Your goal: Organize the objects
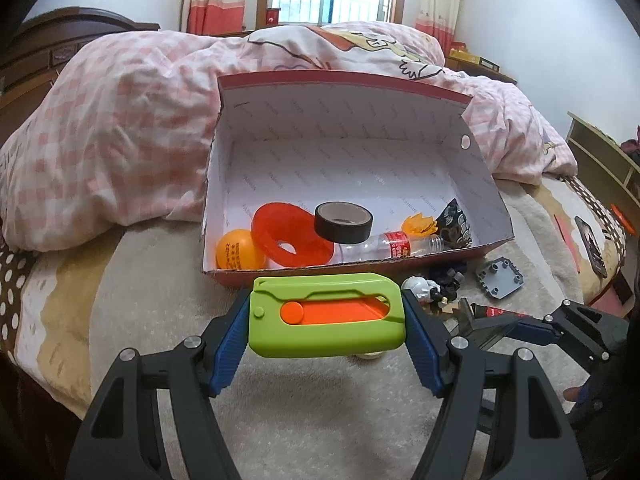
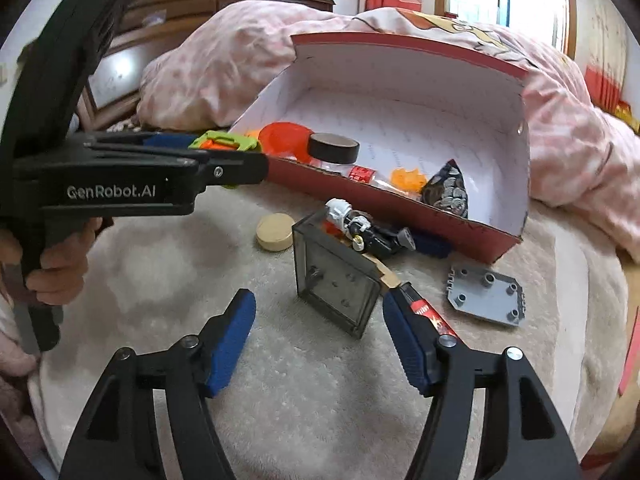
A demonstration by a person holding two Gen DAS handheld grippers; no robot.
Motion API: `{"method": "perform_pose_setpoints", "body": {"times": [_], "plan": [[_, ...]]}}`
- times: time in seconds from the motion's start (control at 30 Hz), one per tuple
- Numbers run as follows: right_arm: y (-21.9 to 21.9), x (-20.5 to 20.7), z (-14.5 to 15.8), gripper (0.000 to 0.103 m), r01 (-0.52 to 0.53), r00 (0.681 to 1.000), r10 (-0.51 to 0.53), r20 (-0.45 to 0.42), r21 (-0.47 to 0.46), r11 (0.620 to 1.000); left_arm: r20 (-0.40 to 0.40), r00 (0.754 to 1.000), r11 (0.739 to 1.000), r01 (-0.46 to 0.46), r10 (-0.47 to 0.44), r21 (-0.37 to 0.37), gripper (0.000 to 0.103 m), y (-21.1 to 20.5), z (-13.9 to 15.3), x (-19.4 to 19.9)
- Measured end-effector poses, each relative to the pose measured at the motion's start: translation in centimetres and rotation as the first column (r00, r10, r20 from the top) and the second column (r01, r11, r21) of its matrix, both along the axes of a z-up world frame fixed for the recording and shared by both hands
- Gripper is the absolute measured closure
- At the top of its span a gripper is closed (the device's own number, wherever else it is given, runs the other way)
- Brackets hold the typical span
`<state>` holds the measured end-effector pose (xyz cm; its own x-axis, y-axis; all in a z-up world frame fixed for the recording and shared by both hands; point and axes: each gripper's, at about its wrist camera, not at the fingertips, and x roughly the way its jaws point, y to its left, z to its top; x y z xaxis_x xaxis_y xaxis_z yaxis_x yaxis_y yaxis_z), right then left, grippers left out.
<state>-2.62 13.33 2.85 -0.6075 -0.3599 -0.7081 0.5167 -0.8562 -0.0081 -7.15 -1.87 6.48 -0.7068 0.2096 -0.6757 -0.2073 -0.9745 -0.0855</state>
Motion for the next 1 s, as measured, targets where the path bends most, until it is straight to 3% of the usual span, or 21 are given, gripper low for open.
{"method": "perform_pose_setpoints", "body": {"times": [0.2, 0.37, 0.43, 0.57, 0.6, 0.73, 1.0], "plan": [[-0.2, -1.6, -0.1, 0.035, 0.054, 0.998, -0.051, 0.035, -0.089, 0.995, -0.001, 1.000, 1.000, -0.011, 0.011, 0.009, 0.032, -0.4, -0.1, 0.1], [-0.2, -3.0, -0.5, 0.036, 0.115, 0.992, -0.110, 0.062, -0.100, 0.988, 0.000, 1.000, 1.000, -0.017, 0.017, 0.013, 0.032, -0.7, -0.2, 0.1], [0.3, -3.2, -0.5, 0.054, 0.126, 0.990, -0.116, 0.080, -0.133, 0.983, 0.000, 1.000, 1.000, -0.017, 0.017, 0.014, 0.032, -0.7, -0.2, 0.2], [0.9, -3.1, -0.2, 0.072, 0.148, 0.988, -0.138, 0.076, -0.161, 0.976, 0.003, 1.000, 1.000, -0.016, 0.016, 0.014, 0.032, -0.7, -0.3, 0.1], [1.2, -3.1, 0.0, 0.082, 0.149, 0.988, -0.137, 0.078, -0.178, 0.973, 0.004, 1.000, 1.000, -0.016, 0.016, 0.014, 0.032, -0.7, -0.3, 0.1], [1.3, -2.9, 0.6, 0.088, 0.137, 0.990, -0.125, 0.069, -0.211, 0.968, 0.003, 1.000, 1.000, -0.016, 0.016, 0.014, 0.032, -0.7, -0.3, 0.1], [0.9, -1.5, 2.6, 0.088, 0.077, 0.997, -0.076, 0.017, -0.242, 0.967, -0.003, 1.000, 1.000, -0.020, 0.020, 0.017, 0.032, -0.9, 0.0, 0.0]]}}
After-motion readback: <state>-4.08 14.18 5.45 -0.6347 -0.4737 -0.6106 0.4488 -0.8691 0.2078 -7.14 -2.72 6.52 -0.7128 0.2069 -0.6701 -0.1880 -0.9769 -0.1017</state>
